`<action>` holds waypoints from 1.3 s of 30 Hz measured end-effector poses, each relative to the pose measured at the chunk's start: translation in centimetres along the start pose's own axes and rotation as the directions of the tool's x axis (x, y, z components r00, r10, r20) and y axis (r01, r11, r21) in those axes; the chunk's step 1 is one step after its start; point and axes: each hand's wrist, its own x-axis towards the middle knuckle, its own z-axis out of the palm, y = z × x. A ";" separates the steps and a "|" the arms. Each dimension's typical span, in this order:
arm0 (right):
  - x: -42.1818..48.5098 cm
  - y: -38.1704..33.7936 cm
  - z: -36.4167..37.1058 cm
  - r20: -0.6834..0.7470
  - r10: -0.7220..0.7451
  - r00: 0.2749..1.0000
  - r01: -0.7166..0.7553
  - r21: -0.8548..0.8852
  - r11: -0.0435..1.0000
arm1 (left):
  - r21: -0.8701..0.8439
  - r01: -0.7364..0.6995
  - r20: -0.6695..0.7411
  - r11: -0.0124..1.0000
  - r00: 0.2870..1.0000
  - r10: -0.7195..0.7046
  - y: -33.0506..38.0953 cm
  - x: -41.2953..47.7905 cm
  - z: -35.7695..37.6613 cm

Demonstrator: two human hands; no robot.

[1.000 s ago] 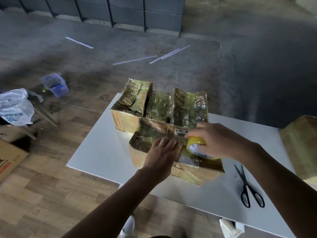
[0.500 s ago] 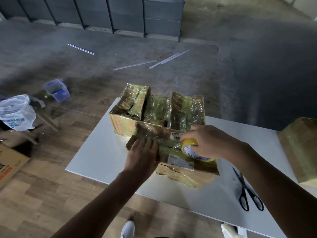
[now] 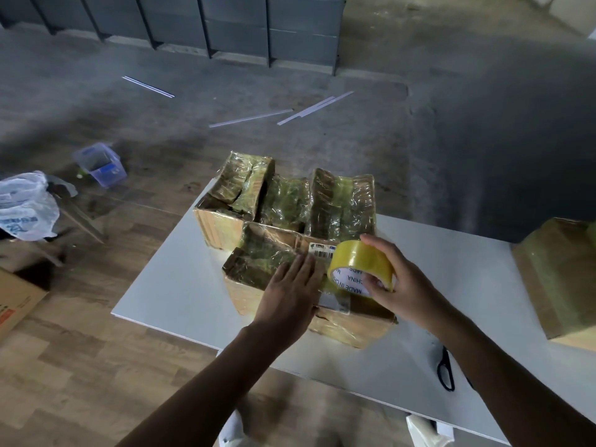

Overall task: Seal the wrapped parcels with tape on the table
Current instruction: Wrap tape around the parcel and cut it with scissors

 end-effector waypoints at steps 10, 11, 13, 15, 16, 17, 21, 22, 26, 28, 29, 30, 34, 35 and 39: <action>-1.2 -0.1 -6.9 0.123 0.004 0.992 0.064 -0.548 0.834 | 0.071 0.038 -0.016 0.997 0.999 -0.037 0.4 -0.1 -0.2; -1.2 -0.4 -7.3 0.147 0.039 0.988 0.054 -0.579 0.813 | 0.083 0.031 -0.019 0.996 0.999 -0.029 0.6 0.0 -0.3; -0.8 -1.3 -7.2 0.173 0.075 0.982 0.048 -0.614 0.788 | 0.112 0.049 0.036 0.993 0.998 -0.053 1.2 0.1 -0.4; -0.5 -2.1 -6.7 0.175 0.057 0.983 0.066 -0.622 0.780 | 0.199 0.076 0.073 0.977 0.993 -0.092 2.1 0.3 -1.0; -0.5 -2.2 -6.5 0.173 0.048 0.984 0.070 -0.615 0.785 | 0.225 0.056 0.072 0.973 0.995 -0.074 2.8 0.5 -1.3; -0.5 -2.2 -6.3 0.171 0.042 0.984 0.071 -0.606 0.792 | 0.223 0.017 0.078 0.975 0.996 -0.035 3.6 0.8 -1.3; -0.2 -2.0 -6.3 0.174 0.048 0.984 0.069 -0.604 0.794 | 0.092 -0.035 0.061 0.995 0.998 0.029 5.7 2.0 -0.6; -0.2 -1.7 -6.3 0.170 0.039 0.985 0.069 -0.581 0.811 | 0.075 -0.038 0.040 0.996 0.999 0.035 5.7 2.1 -0.3; -1.1 -0.2 -5.8 -0.011 -0.009 1.000 0.006 -0.283 0.959 | 0.007 -0.039 0.041 0.999 0.998 0.039 5.0 1.8 0.2; -1.7 0.6 -5.1 -0.121 -0.059 0.991 0.039 -0.163 0.986 | -0.018 -0.054 0.023 0.998 0.998 0.054 4.9 1.5 0.2; -2.1 1.1 -4.8 -0.158 -0.074 0.985 0.056 -0.116 0.992 | -0.029 -0.056 0.024 0.998 0.998 0.057 4.8 1.4 0.2; -2.5 1.6 -4.4 -0.186 -0.076 0.980 0.064 -0.067 0.996 | -0.029 -0.055 0.032 0.998 0.998 0.056 4.8 1.3 0.2; -3.6 2.9 -3.4 -0.217 -0.061 0.974 0.074 0.051 0.996 | -0.005 -0.044 0.069 0.999 0.997 0.045 5.0 1.7 0.2; -3.5 3.2 -3.6 -0.211 -0.088 0.973 0.092 0.006 0.996 | -0.005 -0.041 0.072 0.999 0.997 0.041 5.0 1.7 0.2; -3.5 4.3 -6.3 -0.061 -0.145 0.988 0.124 -0.273 0.954 | -0.008 -0.044 0.077 0.999 0.996 0.044 4.8 1.7 0.4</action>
